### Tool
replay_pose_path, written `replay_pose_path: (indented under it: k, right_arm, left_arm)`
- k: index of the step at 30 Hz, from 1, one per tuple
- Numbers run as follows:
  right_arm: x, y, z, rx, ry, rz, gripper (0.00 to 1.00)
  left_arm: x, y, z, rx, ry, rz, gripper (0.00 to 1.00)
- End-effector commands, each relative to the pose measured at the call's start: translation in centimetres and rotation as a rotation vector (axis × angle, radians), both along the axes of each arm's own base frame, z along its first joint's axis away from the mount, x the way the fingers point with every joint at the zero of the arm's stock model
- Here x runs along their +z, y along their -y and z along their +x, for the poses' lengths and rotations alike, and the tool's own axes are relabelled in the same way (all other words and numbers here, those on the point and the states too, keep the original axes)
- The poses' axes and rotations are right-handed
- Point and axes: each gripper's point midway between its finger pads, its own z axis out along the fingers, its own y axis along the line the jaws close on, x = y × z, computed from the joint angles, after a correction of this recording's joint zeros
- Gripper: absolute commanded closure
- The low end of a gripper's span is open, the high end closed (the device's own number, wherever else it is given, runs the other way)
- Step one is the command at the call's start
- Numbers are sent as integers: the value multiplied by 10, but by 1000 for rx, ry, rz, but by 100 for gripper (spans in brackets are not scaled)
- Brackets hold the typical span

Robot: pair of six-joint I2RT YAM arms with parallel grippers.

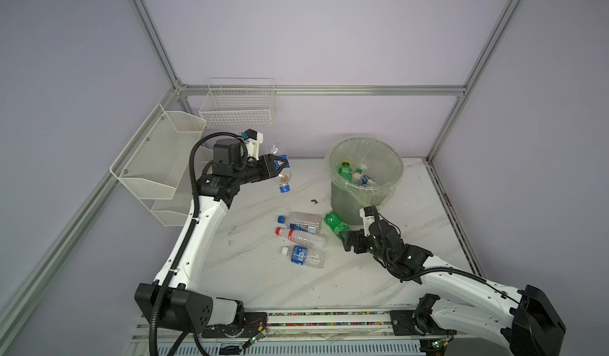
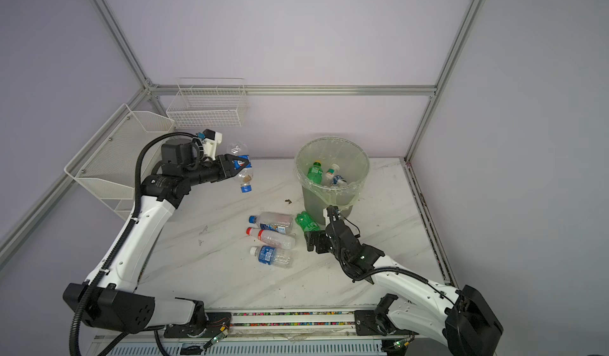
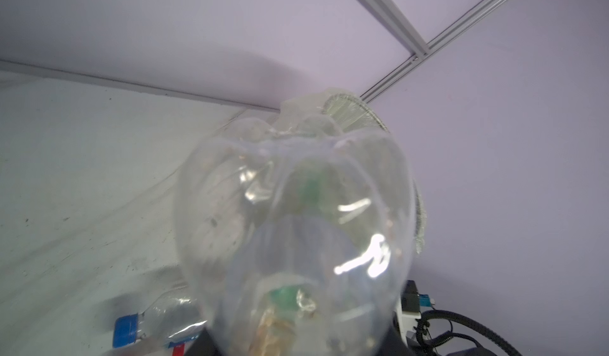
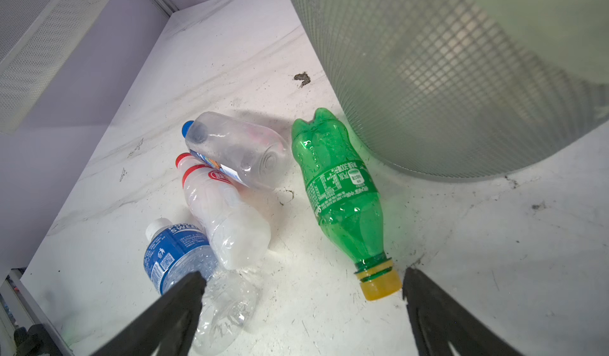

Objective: Throw the plastic bottles in the bin
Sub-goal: Throw the plastic bottle into the trash bin.

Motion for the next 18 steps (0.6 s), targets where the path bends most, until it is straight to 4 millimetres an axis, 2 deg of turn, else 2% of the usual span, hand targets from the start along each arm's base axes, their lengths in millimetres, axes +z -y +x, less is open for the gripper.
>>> replay_pose_path:
  k: [1,12,18]
  right_arm:
    - [7,-1,2,-8,12,9,3]
    - [7,-4,3,-7,13,19,3]
    - [6,-4,4,-7,10,16,3]
  left_arm:
    - [30,7,-8,-51,175,-74,58]
    - [24,12,-12,-92,204,-95,58]
    - [28,16,-15,-112,210,-102,58]
